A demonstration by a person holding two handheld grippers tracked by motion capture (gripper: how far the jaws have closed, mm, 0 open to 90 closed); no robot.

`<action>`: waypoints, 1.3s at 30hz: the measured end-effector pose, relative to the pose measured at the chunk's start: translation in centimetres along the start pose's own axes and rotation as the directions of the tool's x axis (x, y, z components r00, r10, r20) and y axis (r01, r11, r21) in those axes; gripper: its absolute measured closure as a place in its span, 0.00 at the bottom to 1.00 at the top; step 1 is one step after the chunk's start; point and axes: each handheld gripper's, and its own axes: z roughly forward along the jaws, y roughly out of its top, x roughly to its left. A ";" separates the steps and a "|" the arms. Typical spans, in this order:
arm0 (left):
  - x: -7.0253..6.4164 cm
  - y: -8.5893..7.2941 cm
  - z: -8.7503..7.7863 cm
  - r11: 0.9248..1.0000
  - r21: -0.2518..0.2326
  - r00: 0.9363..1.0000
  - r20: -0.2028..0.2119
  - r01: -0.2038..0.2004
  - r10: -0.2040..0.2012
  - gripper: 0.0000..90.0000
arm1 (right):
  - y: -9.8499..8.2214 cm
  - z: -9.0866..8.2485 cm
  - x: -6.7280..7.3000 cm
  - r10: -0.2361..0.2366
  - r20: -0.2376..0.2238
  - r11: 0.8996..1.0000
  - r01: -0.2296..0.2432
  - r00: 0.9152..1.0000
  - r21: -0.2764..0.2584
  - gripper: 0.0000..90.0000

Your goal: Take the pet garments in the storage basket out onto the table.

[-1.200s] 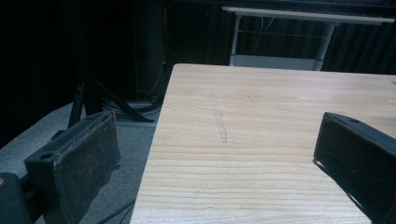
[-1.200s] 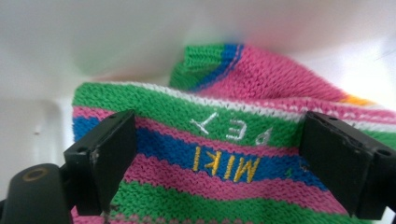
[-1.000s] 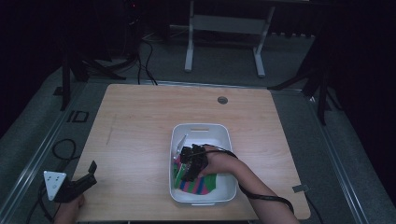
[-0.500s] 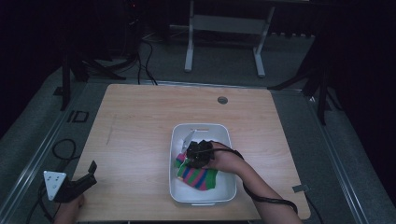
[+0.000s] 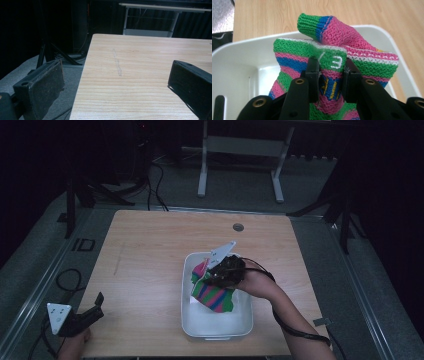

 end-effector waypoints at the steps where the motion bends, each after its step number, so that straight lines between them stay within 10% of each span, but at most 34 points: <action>1: 0.0 0.0 0.0 1.000 0.000 1.000 0.000 0.000 0.000 0.01 | 0.2 -0.3 0.0 0.001 0.004 1.000 -0.001 1.000 -0.004 0.79; 21: 0.0 0.0 0.0 1.000 -0.001 1.000 -0.001 -0.001 0.001 0.01 | -1.2 -9.4 -2.3 0.099 0.177 0.982 -0.067 0.979 -0.178 0.79; 39: -0.1 0.0 0.0 1.000 0.000 1.000 -0.003 -0.001 0.001 0.01 | -8.3 -14.8 -5.0 0.293 0.348 0.949 -0.226 0.891 -0.222 0.79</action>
